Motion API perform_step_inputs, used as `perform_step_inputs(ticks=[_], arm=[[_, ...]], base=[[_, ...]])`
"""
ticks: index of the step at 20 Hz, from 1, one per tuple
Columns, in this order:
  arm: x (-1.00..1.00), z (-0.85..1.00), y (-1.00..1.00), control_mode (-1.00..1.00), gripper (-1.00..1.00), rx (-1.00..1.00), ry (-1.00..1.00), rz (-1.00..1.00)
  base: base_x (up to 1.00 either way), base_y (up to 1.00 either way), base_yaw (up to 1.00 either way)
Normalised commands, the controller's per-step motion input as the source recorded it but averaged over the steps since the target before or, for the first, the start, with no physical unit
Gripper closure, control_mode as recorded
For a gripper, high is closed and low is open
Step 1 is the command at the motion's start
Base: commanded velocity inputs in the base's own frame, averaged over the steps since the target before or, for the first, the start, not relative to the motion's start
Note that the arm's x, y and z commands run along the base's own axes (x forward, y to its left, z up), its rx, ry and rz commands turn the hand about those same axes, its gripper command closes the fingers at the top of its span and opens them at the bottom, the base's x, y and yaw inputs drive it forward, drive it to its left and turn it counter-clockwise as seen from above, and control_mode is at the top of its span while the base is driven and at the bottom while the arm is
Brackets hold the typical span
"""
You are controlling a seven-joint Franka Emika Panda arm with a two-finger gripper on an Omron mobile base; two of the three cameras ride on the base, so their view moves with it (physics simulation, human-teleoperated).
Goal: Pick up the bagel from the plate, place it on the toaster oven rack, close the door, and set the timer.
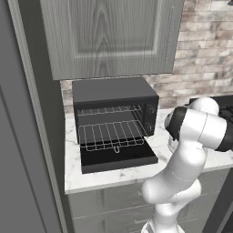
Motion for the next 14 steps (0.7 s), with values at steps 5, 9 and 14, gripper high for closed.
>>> perform_step_inputs(ticks=[5, 9, 14], arm=[[-0.31, 0.40, 0.59, -1.00, 1.00, 0.00, -0.13, 0.00], [-0.28, 0.70, 0.78, -1.00, 1.00, -0.01, -0.13, 0.00], [-0.30, 0.74, 0.95, -1.00, 1.00, -0.01, -0.03, 0.00]], base=[[0.00, 0.00, 0.00], [0.00, 0.00, 0.00], [0.00, 0.00, 0.00]])
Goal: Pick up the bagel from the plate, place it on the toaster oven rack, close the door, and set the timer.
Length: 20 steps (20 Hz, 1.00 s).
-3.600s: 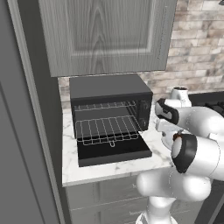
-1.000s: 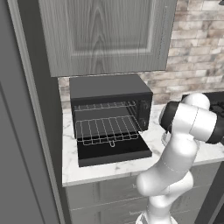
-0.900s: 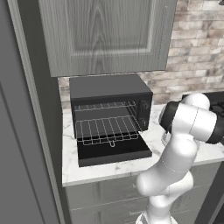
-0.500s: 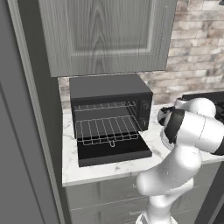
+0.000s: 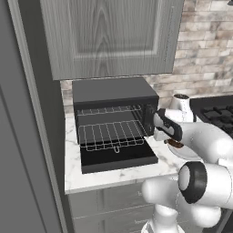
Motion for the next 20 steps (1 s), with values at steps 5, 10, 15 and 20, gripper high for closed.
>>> perform_step_inputs(ticks=[5, 10, 15, 20], arm=[[-0.18, 0.67, 0.82, -1.00, 1.00, 0.00, 0.00, 0.02], [0.03, 0.30, 0.76, -1.00, 1.00, 0.00, 0.01, 0.08], [0.28, 0.03, 0.57, -1.00, 1.00, 0.00, 0.01, 0.12], [0.44, 0.00, 0.52, -1.00, 1.00, 0.00, 0.03, 0.11]], base=[[0.00, 0.00, 0.00], [0.00, 0.00, 0.00], [0.00, 0.00, 0.00], [0.00, 0.00, 0.00]])
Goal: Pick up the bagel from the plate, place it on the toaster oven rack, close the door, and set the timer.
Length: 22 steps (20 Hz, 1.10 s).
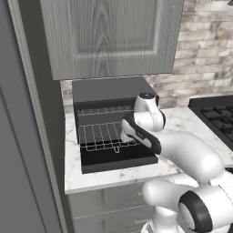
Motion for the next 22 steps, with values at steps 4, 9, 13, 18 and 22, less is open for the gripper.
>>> perform_step_inputs(ticks=[4, 9, 13, 18, 22], arm=[[0.46, 0.00, 0.48, -1.00, 1.00, 0.00, 0.09, 0.10], [0.33, 0.00, 0.52, -1.00, 1.00, 0.00, 0.11, 0.09], [0.39, -0.01, 0.43, -1.00, 1.00, 0.00, 0.06, 0.07], [0.41, -0.15, 0.24, -1.00, 1.00, 0.00, 0.01, 0.06], [0.36, -0.37, 0.11, -1.00, 1.00, 0.00, 0.00, 0.05]], base=[[0.00, 0.00, 0.00], [0.00, 0.00, 0.00], [0.00, 0.00, 0.00], [0.00, 0.00, 0.00], [0.00, 0.00, 0.00]])
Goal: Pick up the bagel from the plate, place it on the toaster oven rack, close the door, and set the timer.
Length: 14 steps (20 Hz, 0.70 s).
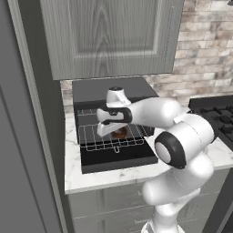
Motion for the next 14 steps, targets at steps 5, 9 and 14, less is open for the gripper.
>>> perform_step_inputs(ticks=[5, 9, 14], arm=[[0.27, -0.47, 0.02, -1.00, 1.00, 0.00, 0.00, 0.03], [0.19, -0.29, 0.00, -1.00, 1.00, 0.00, 0.00, 0.03], [0.07, -0.16, 0.03, -1.00, -1.00, 0.00, 0.00, 0.01]], base=[[0.00, 0.00, 0.00], [0.00, 0.00, 0.00], [0.00, 0.00, 0.00]])
